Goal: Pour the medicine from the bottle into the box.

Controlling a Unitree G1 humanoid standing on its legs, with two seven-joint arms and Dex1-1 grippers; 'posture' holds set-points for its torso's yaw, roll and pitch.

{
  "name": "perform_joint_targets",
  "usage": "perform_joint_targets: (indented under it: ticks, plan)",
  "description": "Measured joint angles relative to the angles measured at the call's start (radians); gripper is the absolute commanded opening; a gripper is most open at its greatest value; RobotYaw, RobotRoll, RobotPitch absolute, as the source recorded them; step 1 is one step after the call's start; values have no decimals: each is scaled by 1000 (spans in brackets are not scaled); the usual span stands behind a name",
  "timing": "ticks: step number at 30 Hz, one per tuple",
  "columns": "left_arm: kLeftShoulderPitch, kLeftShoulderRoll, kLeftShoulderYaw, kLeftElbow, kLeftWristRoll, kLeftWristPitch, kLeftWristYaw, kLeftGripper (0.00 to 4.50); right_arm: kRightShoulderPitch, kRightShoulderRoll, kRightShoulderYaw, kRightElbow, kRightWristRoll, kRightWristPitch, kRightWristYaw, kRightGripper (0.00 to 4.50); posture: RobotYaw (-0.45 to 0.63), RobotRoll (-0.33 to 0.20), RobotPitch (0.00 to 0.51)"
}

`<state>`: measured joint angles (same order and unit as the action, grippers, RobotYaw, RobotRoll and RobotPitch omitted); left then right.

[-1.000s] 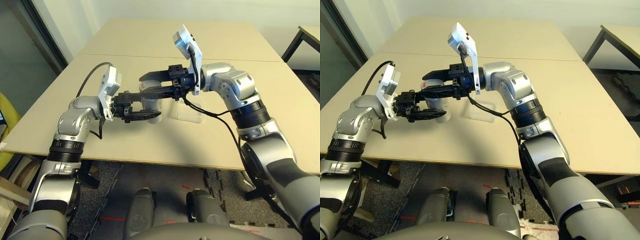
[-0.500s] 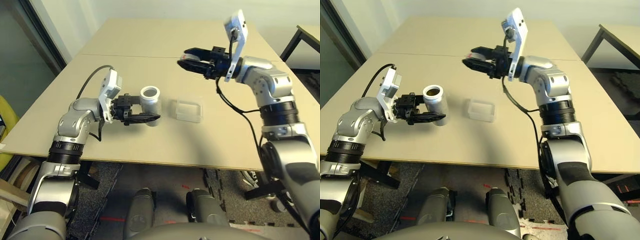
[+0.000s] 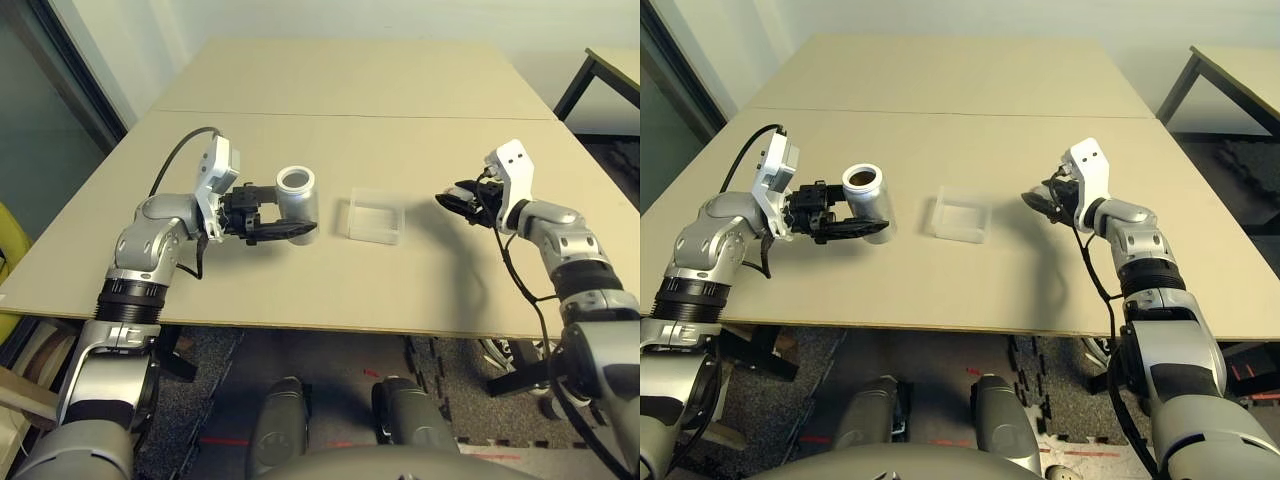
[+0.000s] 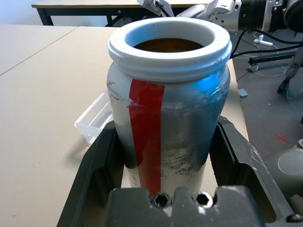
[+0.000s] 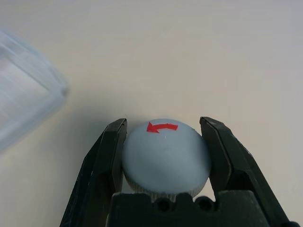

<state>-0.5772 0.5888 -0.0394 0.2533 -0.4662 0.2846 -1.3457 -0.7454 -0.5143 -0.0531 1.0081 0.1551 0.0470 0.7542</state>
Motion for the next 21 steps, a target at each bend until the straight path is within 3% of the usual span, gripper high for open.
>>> perform_joint_targets:
  ticks: [8,14,21]
  plan:
    - [-42,-25,11,62,39,-72,77,2818,-33,8,2,108,-47,-50,-6,2601,-52,0,36]
    - [-78,-28,23,113,80,-134,120,2818,-57,14,3,140,-81,-54,-2,4500,-52,0,39]
    - [-124,-55,-4,239,223,-263,217,2818,-69,6,3,109,-89,-50,88,4500,-54,0,43]
